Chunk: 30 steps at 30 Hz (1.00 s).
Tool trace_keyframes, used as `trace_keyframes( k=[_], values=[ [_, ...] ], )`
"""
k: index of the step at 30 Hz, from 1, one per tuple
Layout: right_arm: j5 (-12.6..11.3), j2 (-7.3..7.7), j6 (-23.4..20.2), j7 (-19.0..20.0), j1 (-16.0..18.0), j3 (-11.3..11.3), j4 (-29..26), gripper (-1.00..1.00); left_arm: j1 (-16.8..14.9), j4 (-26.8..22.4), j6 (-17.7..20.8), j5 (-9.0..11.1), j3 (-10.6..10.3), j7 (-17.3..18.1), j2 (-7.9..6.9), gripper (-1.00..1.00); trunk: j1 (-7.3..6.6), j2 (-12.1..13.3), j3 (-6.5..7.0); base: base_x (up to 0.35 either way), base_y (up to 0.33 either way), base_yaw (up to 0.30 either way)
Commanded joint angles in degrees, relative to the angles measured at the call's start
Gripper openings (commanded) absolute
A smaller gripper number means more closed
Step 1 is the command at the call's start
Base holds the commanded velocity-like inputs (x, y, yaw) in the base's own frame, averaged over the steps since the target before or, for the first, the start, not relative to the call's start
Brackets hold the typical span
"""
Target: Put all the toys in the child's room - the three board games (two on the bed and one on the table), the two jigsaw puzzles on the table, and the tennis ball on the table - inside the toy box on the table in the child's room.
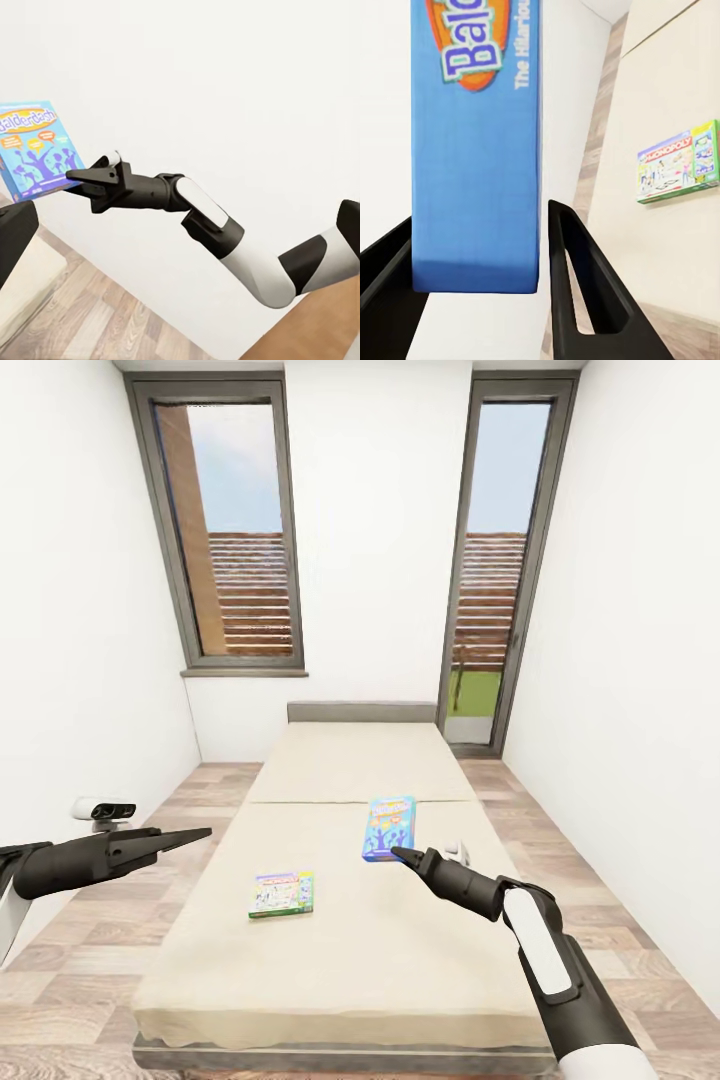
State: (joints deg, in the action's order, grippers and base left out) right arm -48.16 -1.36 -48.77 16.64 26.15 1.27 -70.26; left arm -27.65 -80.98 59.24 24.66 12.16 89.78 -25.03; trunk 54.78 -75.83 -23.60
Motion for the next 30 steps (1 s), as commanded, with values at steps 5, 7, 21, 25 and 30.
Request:
trace_keyframes(
  k=[5,7,21,25,30],
  values=[
    [0.2,-0.05,-0.3,0.3,0.0,0.1,0.0,-1.00,0.0,0.0,0.6,-0.1,0.0,0.2,-0.01,1.00,-1.11,2.0,0.38,0.000,0.000,0.000],
    [0.2,-0.05,-0.3,0.3,0.0,0.2,0.0,-1.00,0.0,0.0,0.6,-0.1,0.0,0.2,0.00,1.00,-1.55,2.8,0.57,0.000,0.000,0.000],
    [0.3,-0.05,-0.2,0.3,0.0,0.2,-0.3,-1.00,0.0,0.0,0.5,-0.1,0.0,0.2,-0.01,1.00,-4.62,8.4,2.92,0.000,0.000,0.000],
    [0.3,-0.05,-0.2,0.3,0.0,0.2,-0.4,-1.00,0.0,0.0,0.6,-0.1,0.0,0.2,-0.02,1.00,-5.50,10.0,3.64,0.000,0.000,0.000],
    [0.3,-0.10,-0.1,0.2,0.0,0.1,-0.2,-1.00,0.0,0.0,0.6,-0.1,0.0,0.2,-0.02,1.00,-6.60,12.0,4.54,0.000,0.000,0.000]
  ],
)
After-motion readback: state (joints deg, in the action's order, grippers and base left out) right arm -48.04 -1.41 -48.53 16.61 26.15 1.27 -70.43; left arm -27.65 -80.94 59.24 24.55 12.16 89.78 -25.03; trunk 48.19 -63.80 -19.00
